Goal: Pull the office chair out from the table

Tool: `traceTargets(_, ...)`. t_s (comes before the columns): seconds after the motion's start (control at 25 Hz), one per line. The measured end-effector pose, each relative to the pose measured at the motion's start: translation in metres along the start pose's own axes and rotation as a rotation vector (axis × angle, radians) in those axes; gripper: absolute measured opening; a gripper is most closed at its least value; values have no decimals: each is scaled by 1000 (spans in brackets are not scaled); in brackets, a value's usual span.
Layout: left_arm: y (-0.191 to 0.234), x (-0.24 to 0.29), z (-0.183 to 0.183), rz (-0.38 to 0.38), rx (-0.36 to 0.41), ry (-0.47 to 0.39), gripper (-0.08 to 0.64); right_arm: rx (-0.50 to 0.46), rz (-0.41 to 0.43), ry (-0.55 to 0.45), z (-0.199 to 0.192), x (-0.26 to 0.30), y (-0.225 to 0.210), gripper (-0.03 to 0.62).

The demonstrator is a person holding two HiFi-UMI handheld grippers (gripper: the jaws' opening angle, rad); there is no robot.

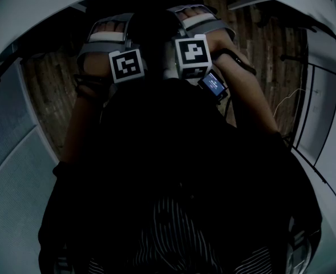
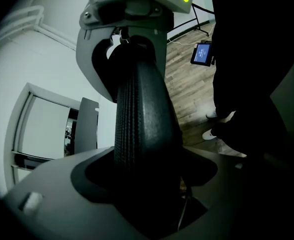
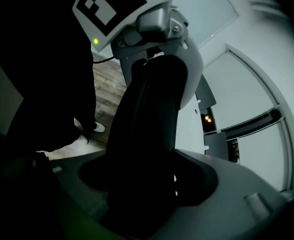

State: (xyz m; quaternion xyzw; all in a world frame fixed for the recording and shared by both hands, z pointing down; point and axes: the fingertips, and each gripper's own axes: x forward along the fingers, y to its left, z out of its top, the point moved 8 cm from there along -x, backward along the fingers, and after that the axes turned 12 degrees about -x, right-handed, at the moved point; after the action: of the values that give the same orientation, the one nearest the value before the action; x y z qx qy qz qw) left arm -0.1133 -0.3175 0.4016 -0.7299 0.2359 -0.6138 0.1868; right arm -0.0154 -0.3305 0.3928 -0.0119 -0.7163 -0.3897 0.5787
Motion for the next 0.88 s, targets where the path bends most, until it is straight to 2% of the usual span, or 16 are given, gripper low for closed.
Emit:
traceTargets(0.12,3,0,3,41,2,-9,325,-10,-21,-13,-1,-1,1,303)
traceTargets(0.32,-1,0,7,99,22,-26,298,-34,-94,-11,-3,-4,9,247)
traceTargets(0.68,-6,3,17,105,25,-18,295,-23,-73,-12,-12,-7,14,221)
traceTargets(0.88,-13,1,22,111,13,-6,308,-23,-91,-8,-12,-10,19,220)
